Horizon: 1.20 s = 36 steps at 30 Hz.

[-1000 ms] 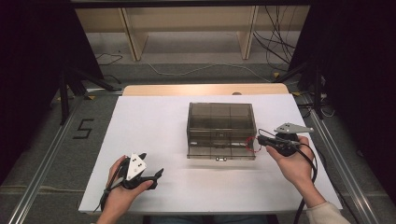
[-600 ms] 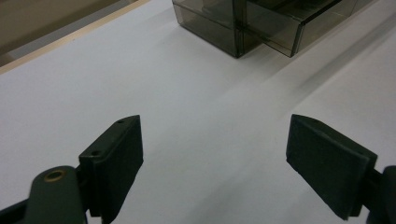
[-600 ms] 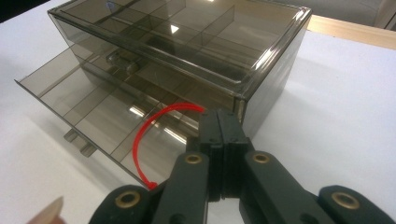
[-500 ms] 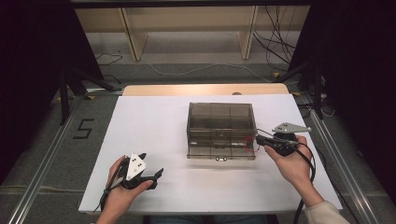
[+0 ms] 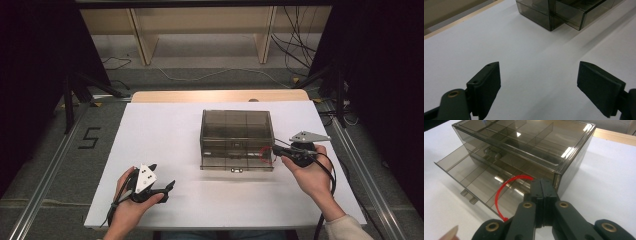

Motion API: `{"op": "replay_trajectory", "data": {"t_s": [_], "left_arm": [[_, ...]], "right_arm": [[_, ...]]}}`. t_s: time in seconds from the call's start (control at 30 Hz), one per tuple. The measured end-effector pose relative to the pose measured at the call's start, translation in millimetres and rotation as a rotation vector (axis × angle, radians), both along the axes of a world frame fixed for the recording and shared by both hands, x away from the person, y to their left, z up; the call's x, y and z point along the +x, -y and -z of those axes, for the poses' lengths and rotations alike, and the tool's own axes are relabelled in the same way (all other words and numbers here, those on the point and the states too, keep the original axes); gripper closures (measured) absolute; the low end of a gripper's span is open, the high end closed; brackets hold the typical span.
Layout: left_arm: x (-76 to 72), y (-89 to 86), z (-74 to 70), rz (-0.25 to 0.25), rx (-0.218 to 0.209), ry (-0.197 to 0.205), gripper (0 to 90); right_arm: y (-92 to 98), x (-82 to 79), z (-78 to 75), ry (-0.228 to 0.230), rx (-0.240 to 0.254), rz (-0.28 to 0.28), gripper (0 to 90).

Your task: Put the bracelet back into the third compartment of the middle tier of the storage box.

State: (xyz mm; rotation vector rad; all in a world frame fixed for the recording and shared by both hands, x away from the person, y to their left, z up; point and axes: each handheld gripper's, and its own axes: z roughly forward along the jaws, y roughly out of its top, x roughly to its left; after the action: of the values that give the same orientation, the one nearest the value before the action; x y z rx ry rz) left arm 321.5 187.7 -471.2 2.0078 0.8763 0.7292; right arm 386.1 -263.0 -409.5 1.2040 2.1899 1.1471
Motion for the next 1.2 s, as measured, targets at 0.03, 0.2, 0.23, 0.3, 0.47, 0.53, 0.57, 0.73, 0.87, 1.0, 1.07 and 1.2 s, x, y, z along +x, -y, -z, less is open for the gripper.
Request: {"op": "replay_trajectory", "data": {"t_s": [0.03,0.2,0.23,0.3,0.47,0.53,0.57,0.73,0.87,1.0,1.07,1.2], "left_arm": [[0.0,0.0,-0.1,0.000,0.000,0.000,18.7],[-0.1,-0.2,-0.2,0.002,0.004,-0.001,18.7],[-0.1,-0.2,-0.2,0.003,0.004,-0.001,18.7],[-0.1,0.0,-0.1,0.001,0.001,0.000,18.7],[-0.2,-0.1,-0.3,0.002,0.004,-0.001,18.7],[-0.1,-0.1,-0.2,0.002,0.004,-0.001,18.7],[-0.1,-0.2,-0.2,0.003,0.005,-0.001,18.7],[-0.1,-0.2,-0.2,0.003,0.004,-0.001,18.7],[-0.2,-0.1,-0.3,0.003,0.004,-0.001,18.7],[-0.2,0.0,-0.2,0.001,0.001,0.000,18.7],[-0.2,-0.1,-0.3,0.002,0.002,0.000,18.7],[-0.1,-0.1,-0.2,0.001,0.000,0.000,18.7]], "right_arm": [[-0.3,0.0,0.0,-0.002,-0.002,0.000,90.0],[-2.0,0.6,0.6,-0.005,-0.006,-0.006,90.0],[-2.4,0.7,0.6,-0.007,-0.006,-0.006,90.0],[-2.8,1.2,0.8,-0.003,-0.007,-0.012,90.0],[-4.4,1.5,1.4,-0.005,-0.007,-0.014,90.0],[-5.1,1.9,1.7,-0.006,-0.010,-0.016,90.0],[-5.5,2.0,1.9,-0.008,-0.010,-0.017,90.0],[-7.4,2.8,2.6,-0.009,-0.017,-0.020,90.0],[-8.9,3.5,3.0,-0.006,-0.024,-0.025,90.0],[-10.6,4.0,3.5,-0.009,-0.030,-0.029,90.0],[-11.1,4.7,4.1,-0.006,-0.030,-0.033,90.0],[-12.6,5.5,5.0,-0.010,-0.035,-0.033,90.0]]}}
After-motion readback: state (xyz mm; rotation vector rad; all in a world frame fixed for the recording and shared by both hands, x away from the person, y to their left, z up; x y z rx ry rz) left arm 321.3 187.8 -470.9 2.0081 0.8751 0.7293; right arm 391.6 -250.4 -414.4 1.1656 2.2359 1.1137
